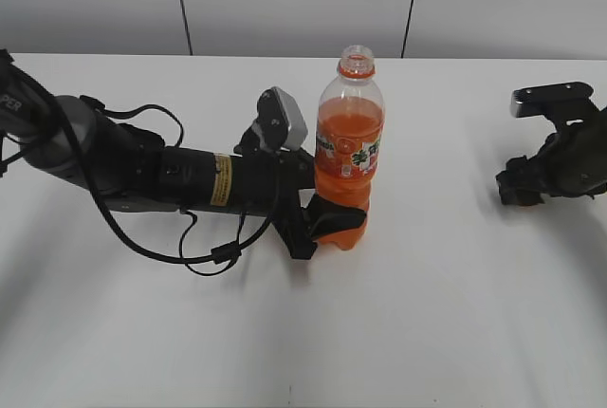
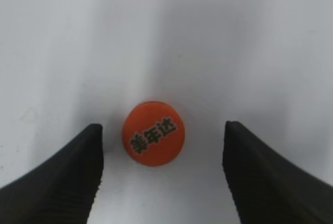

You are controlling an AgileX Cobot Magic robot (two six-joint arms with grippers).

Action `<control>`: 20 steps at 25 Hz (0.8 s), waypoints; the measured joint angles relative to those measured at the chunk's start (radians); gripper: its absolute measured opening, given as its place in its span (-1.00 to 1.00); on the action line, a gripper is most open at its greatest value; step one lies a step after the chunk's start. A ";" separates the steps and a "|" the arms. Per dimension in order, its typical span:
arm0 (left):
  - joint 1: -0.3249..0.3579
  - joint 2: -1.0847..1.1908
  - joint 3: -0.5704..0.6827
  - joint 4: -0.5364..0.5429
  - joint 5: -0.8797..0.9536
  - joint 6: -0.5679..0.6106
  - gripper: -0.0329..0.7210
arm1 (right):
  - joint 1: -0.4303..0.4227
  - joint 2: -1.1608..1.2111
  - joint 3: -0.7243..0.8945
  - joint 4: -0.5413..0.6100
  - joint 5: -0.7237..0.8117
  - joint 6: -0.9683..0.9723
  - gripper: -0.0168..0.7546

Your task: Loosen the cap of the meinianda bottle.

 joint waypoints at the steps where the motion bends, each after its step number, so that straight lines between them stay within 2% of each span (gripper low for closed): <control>1: 0.000 0.000 0.000 0.000 0.000 -0.003 0.30 | 0.000 -0.008 0.001 0.000 0.011 0.000 0.45; 5: 0.000 0.003 0.000 0.003 0.011 -0.022 0.48 | 0.000 -0.052 0.003 0.000 0.020 0.000 0.46; 15: 0.011 0.003 0.001 0.123 0.008 -0.112 0.60 | 0.001 -0.112 0.003 0.002 0.056 0.000 0.47; 20: 0.043 0.003 0.001 0.157 -0.005 -0.137 0.62 | 0.001 -0.161 0.003 0.010 0.057 0.000 0.47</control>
